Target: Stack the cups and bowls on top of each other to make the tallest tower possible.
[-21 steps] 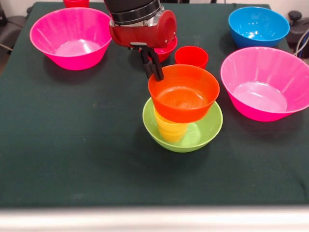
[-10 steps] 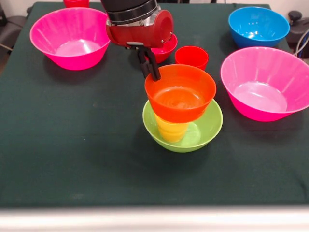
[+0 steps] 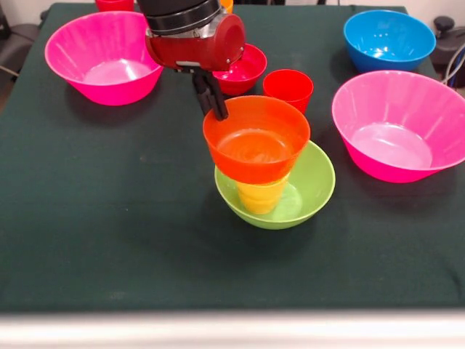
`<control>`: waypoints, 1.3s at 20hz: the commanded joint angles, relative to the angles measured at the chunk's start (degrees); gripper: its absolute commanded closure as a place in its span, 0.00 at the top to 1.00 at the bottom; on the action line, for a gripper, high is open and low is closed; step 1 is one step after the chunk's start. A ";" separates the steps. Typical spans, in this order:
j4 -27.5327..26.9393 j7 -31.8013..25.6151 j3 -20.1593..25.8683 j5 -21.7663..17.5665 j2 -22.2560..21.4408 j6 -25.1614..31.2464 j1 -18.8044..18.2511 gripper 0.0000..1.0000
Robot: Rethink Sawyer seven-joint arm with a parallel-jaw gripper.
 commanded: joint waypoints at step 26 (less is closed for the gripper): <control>-5.24 -9.41 -1.05 -4.38 1.43 7.52 0.64 1.00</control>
